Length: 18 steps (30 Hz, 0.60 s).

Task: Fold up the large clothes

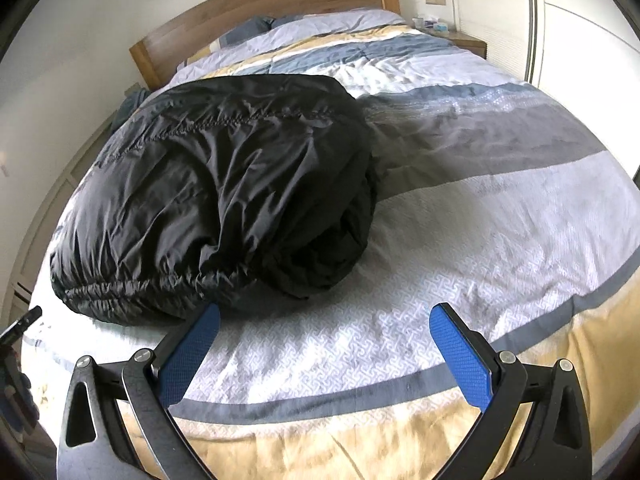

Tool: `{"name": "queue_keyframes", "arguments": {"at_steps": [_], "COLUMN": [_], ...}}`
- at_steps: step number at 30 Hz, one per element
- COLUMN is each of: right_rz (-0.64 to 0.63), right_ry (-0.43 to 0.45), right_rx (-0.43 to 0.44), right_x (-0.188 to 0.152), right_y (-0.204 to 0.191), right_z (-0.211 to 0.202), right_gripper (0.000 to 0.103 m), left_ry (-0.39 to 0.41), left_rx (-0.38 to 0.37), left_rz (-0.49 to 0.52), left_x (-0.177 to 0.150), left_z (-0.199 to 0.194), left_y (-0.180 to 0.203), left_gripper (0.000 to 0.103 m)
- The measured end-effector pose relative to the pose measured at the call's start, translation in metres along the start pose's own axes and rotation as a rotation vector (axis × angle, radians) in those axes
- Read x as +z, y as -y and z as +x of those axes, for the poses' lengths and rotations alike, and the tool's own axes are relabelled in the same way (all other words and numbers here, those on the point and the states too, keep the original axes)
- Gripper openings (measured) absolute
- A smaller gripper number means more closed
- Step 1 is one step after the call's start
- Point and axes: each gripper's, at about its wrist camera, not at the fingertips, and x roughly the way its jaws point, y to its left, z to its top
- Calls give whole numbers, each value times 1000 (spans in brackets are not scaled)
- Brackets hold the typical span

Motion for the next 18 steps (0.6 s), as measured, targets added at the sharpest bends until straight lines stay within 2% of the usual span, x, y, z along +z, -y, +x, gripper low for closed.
{"name": "queue_keyframes", "arguments": {"at_steps": [7, 15, 18], "right_rz": [21, 56, 49], "right_ry": [1, -23, -17], "right_rx": [3, 16, -7], "right_x": [-11, -14, -8], "right_y": [19, 38, 38], "right_z": [-9, 4, 9], "right_gripper": [102, 102, 102], "left_ry": [39, 43, 63], "left_rx": [77, 71, 93], "left_rz": [60, 90, 93], "left_x": [-7, -3, 0], "left_z": [-1, 13, 15], "left_y": [11, 10, 5], "left_gripper": [80, 80, 80]}}
